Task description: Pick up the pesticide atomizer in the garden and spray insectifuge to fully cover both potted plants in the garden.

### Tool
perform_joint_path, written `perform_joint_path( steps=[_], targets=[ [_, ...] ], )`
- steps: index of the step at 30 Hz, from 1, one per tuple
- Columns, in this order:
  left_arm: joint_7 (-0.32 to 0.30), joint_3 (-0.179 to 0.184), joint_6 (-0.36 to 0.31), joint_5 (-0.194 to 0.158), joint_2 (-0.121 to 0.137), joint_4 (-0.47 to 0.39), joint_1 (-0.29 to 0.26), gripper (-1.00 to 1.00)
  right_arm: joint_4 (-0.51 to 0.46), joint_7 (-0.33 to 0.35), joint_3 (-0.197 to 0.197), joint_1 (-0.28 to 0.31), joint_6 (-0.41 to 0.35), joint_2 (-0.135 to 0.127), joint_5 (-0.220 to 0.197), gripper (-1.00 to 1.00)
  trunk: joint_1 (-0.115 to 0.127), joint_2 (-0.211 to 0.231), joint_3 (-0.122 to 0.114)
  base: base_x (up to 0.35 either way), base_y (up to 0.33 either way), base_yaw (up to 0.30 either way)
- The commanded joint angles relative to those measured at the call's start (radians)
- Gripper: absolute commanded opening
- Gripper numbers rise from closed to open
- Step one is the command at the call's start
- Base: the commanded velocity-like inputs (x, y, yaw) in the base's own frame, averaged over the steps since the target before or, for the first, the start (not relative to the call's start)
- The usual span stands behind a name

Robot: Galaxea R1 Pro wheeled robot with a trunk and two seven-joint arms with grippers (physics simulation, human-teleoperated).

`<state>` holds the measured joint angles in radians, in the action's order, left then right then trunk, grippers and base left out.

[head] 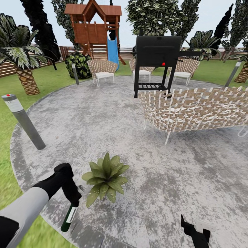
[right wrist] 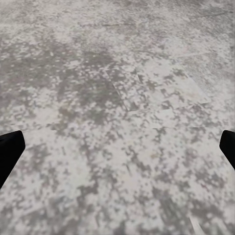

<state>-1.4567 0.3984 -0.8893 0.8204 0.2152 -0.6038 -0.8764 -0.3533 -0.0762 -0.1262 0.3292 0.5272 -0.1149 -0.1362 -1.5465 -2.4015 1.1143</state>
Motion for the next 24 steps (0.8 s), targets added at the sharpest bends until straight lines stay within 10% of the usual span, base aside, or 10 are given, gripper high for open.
perform_joint_path(
  steps=[1,15,24],
  targets=[
    [-0.025,0.003,0.005,0.008,0.006,-0.001,0.001,-1.00,0.000,0.001,0.002,0.001,0.004,0.000,-0.008,1.00,0.000,0.000,0.001,0.000,0.000,0.000],
    [-0.091,-0.006,0.052,0.075,0.034,-0.015,-0.025,-1.00,0.000,0.001,0.002,0.000,0.004,-0.001,-0.008,1.00,0.000,0.000,0.000,-0.127,0.066,-0.074],
    [-0.114,0.002,0.049,0.106,0.002,-0.007,-0.219,-1.00,0.000,0.001,0.002,0.000,0.004,-0.002,-0.008,1.00,0.000,0.000,-0.001,-0.018,0.036,-0.061]
  ],
)
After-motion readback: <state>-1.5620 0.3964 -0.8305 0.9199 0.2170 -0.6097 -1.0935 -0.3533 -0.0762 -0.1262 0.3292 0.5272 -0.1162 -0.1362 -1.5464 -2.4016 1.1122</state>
